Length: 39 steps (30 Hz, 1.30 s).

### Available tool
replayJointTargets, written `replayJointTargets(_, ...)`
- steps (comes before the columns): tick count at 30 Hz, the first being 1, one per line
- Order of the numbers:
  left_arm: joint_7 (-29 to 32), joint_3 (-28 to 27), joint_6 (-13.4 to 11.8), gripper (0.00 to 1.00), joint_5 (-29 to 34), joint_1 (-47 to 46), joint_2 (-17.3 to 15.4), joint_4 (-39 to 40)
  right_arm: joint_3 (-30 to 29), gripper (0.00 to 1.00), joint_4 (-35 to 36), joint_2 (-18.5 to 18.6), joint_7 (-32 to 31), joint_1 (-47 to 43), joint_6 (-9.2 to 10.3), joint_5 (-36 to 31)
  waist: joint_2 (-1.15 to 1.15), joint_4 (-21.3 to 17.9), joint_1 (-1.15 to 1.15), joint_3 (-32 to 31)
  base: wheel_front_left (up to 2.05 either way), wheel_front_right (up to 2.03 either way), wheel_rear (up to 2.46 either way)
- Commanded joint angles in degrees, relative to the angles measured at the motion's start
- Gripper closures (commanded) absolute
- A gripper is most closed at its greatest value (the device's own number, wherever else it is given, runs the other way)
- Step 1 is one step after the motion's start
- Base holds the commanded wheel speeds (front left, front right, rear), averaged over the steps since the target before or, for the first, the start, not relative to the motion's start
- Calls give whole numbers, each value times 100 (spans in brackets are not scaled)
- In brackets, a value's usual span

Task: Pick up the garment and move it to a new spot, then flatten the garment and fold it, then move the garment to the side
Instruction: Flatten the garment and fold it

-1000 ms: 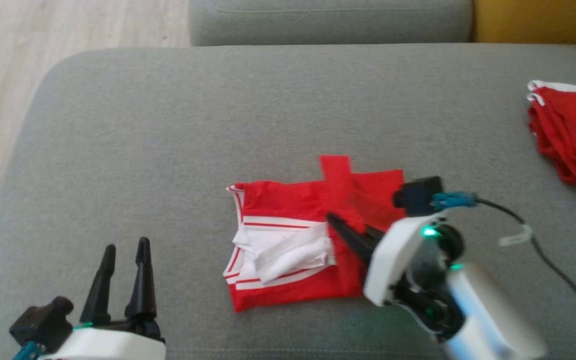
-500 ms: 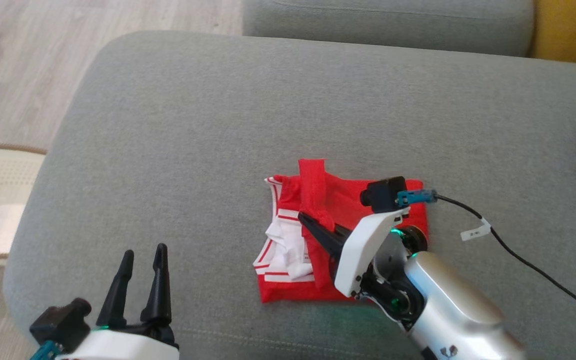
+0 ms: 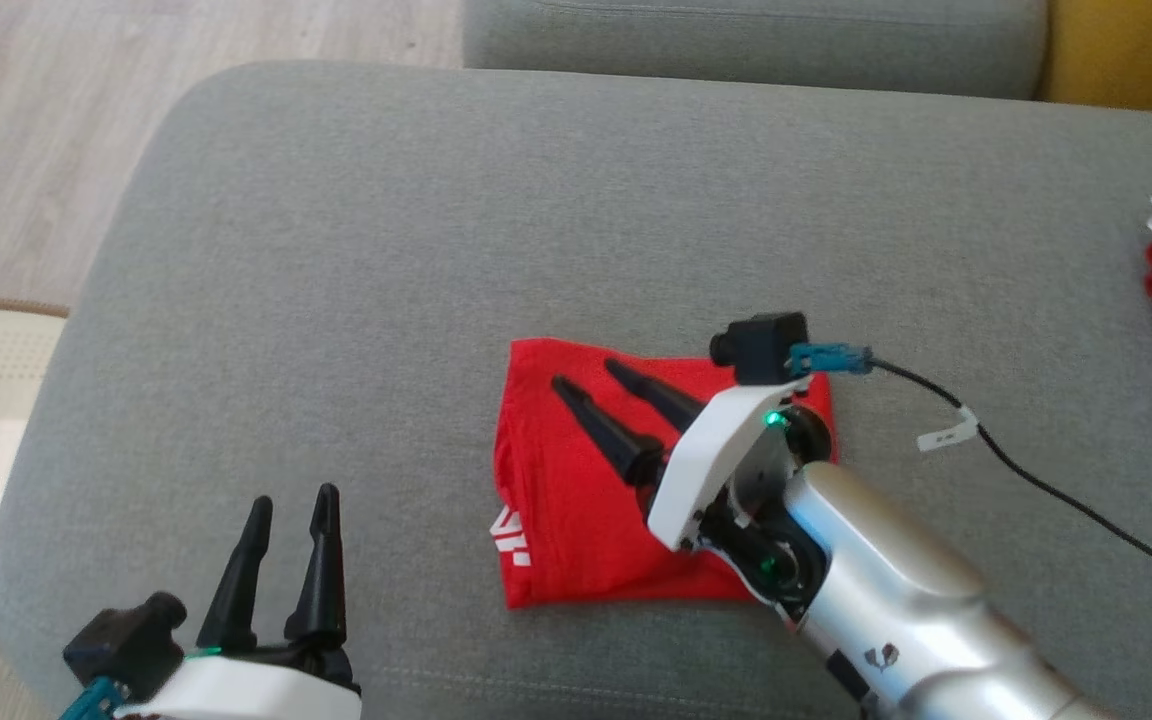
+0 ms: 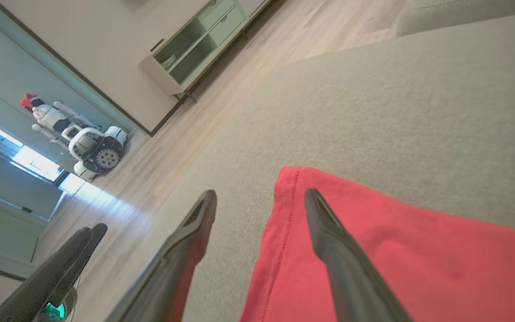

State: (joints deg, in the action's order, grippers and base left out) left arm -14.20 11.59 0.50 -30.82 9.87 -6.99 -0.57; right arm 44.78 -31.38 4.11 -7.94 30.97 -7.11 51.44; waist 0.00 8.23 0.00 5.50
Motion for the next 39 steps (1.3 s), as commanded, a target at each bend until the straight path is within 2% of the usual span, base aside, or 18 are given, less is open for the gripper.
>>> replayJointTargets(1, -56, -201, 16, 0, 71, -303, 17, 144, -59, 0, 168, -123, 208, 247, -37, -68, 0, -94, 0, 22, 0, 0, 0)
replayJointTargets(8, -64, -206, 26, 0, 120, -329, 19, 135, -598, 0, -99, -123, 760, 318, -37, -767, 0, -241, 0, 34, 0, 0, 0)
replayJointTargets(15, -69, -168, -2, 0, 264, -394, -6, 122, -1674, 0, -121, -60, 1728, 45, -37, -2030, 0, -409, 0, -45, 0, 0, 0)
replayJointTargets(20, -73, -171, -136, 0, 379, -525, 62, 117, -2627, 0, 170, -63, 2082, -477, -37, -2867, 0, -536, 0, -142, 0, 0, 0)
replayJointTargets(25, -77, -229, -213, 0, 456, -531, 135, 77, -3315, 0, 704, -100, 2184, -1115, -37, -3555, 0, -641, 0, -227, 0, 0, 0)
replayJointTargets(31, -78, -475, -301, 0, 669, -391, 244, 187, -3791, 0, 1282, -120, 2241, -1820, -37, -3987, 0, -699, 0, -323, 0, 0, 0)
replayJointTargets(39, -79, -578, -272, 0, 1010, -136, 347, 190, -3908, 0, 1633, -122, 2277, -2350, -37, -4040, 0, -741, 0, -424, 0, 0, 0)
